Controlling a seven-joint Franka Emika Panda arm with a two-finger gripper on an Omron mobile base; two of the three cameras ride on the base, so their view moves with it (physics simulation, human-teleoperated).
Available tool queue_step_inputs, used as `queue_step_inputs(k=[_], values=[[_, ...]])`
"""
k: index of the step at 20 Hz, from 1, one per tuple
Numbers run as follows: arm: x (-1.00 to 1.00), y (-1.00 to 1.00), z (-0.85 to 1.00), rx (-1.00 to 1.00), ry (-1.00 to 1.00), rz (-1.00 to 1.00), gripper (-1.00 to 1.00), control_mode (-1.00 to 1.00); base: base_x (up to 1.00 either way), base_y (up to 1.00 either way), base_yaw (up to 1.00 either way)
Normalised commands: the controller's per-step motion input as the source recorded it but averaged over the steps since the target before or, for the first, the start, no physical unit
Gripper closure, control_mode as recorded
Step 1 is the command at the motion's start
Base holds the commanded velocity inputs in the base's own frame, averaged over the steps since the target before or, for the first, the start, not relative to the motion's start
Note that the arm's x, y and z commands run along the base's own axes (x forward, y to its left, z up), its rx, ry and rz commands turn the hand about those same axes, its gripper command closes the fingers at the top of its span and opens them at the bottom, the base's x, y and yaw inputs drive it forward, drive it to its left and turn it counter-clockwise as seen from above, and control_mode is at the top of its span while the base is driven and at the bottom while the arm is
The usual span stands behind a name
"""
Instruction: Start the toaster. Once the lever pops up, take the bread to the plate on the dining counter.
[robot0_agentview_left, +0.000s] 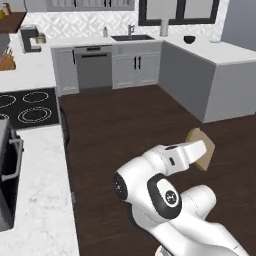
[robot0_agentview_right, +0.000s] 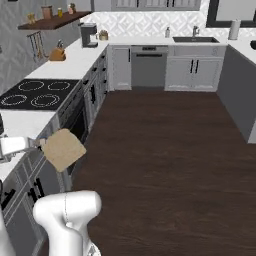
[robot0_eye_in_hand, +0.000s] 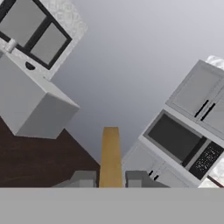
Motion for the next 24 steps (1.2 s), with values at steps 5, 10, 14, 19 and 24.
queue_step_inputs(k=[5, 10, 14, 19, 24], values=[[0.00, 0.00, 0.00, 0.00, 0.00, 0.00, 1.00, 1.00, 0.88, -0.26, -0.34], [0.00, 0.00, 0.00, 0.00, 0.00, 0.00, 1.00, 1.00, 0.85, -0.53, -0.29], [0.00, 0.00, 0.00, 0.00, 0.00, 0.00, 1.00, 1.00, 0.81, -0.70, -0.28], [0.00, 0.00, 0.00, 0.00, 0.00, 0.00, 1.00, 1.00, 0.88, -0.69, -0.27], [0.00, 0.00, 0.00, 0.00, 0.00, 0.00, 1.00, 1.00, 1.00, -0.48, -0.21]])
